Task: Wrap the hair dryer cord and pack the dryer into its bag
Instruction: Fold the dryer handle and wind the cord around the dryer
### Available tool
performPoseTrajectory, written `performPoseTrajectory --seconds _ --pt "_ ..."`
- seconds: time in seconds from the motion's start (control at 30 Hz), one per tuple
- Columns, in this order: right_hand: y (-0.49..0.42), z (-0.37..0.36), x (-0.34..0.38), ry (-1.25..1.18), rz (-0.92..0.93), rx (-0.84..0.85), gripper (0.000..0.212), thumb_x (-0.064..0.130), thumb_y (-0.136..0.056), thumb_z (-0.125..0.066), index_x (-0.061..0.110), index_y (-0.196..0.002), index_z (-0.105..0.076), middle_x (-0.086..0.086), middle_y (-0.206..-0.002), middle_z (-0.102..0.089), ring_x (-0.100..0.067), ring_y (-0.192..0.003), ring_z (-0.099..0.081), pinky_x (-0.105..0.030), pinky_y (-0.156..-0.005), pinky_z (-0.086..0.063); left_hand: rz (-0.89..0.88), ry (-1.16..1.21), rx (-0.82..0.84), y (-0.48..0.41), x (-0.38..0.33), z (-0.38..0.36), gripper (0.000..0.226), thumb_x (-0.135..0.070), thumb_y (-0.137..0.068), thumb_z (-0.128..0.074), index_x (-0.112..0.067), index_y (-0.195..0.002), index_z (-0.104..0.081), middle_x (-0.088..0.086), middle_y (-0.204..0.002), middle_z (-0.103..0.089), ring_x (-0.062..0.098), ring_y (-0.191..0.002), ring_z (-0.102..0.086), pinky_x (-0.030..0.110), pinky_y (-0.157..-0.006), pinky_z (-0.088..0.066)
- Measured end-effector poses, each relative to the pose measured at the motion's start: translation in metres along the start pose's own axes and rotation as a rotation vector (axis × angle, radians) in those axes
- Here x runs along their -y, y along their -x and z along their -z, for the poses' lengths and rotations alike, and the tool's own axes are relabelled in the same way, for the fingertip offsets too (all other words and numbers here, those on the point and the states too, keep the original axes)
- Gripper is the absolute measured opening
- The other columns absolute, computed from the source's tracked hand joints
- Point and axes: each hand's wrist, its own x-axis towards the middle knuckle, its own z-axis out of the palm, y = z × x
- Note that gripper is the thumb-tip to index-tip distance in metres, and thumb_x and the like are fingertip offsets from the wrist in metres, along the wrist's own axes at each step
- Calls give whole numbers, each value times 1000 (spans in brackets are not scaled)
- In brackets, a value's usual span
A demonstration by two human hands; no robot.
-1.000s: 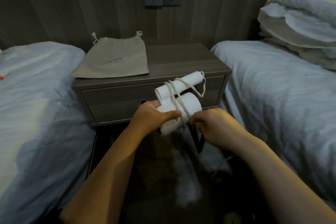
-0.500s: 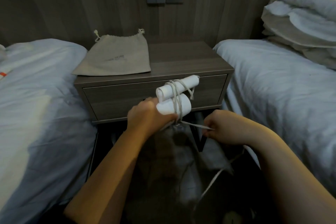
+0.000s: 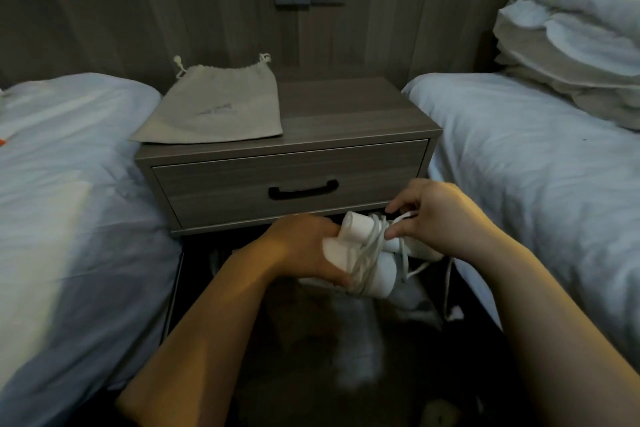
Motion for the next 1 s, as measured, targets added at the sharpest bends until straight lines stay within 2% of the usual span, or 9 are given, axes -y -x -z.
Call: performPoseTrajectory --seconds 0.13,0.23,0.37,0.43,0.53,0.63,0.73,0.83,1.0 --pt "-3 3 -13 -282 98 212 30 21 -71 -78 37 -93 -68 10 -102 -65 -5 -96 -63 -28 -89 -49 -19 72 28 -3 3 -2 62 -56 -57 -78 -41 -113 -58 -14 -114 -63 10 -104 -58 33 -88 -49" --pt "-3 6 -16 -382 104 318 27 25 -82 -68 48 -94 -66 12 -107 -70 -3 -104 -63 -33 -96 -48 -39 212 25 -2 4 -1 57 -47 -57 -81 -39 -109 -60 -15 -109 -63 8 -100 -58 37 -90 -51" --pt "-6 1 -19 -476 69 287 28 38 -77 -59 34 -103 -68 6 -108 -71 -8 -107 -62 -37 -100 -45 -95 340 -65 -2 8 -1 61 -35 -58 -84 -43 -112 -56 -16 -111 -57 6 -102 -55 30 -89 -48" --pt "-7 -1 -21 -553 52 255 24 32 -80 -59 32 -102 -67 5 -108 -70 -8 -106 -62 -31 -97 -45 -135 417 -138 -2 10 0 78 -28 -59 -85 -42 -126 -46 -10 -117 -53 8 -105 -53 26 -88 -48" --pt "-6 -4 -22 -841 -48 181 22 10 -90 -53 19 -104 -67 -4 -103 -70 -10 -93 -65 -22 -82 -50 -109 681 -336 -5 8 1 94 -19 -65 -82 -43 -138 -29 -4 -122 -48 14 -102 -56 24 -77 -54" --pt "-3 -9 -17 -1118 -230 88 22 11 -91 -49 11 -103 -67 -12 -91 -71 -23 -80 -65 -30 -70 -54 -49 868 -590 -9 -1 -1 88 -25 -70 -78 -42 -140 -27 -7 -134 -40 7 -110 -49 28 -85 -51" --pt "-4 -12 -14 -1201 -339 6 22 13 -90 -50 9 -104 -67 -9 -82 -72 -22 -71 -66 -28 -59 -55 -125 751 -769 -11 -3 -9 80 -41 -67 -76 -38 -135 -34 -11 -137 -35 -3 -121 -39 23 -101 -39" --pt "-6 -14 -10 -1260 -412 -109 21 13 -91 -51 10 -102 -68 -8 -79 -71 -23 -69 -64 -25 -53 -54 -213 505 -842 -15 -5 -18 71 -52 -64 -71 -22 -125 -52 -10 -138 -33 -12 -125 -30 7 -105 -26" --pt "-4 -19 -4 -1329 -437 -179 19 10 -92 -50 12 -85 -67 -5 -60 -71 -14 -51 -65 -21 -44 -52 -225 418 -843 -18 -7 -24 41 -47 -70 -69 -18 -99 -66 -13 -138 -34 10 -137 -27 18 -108 -23"
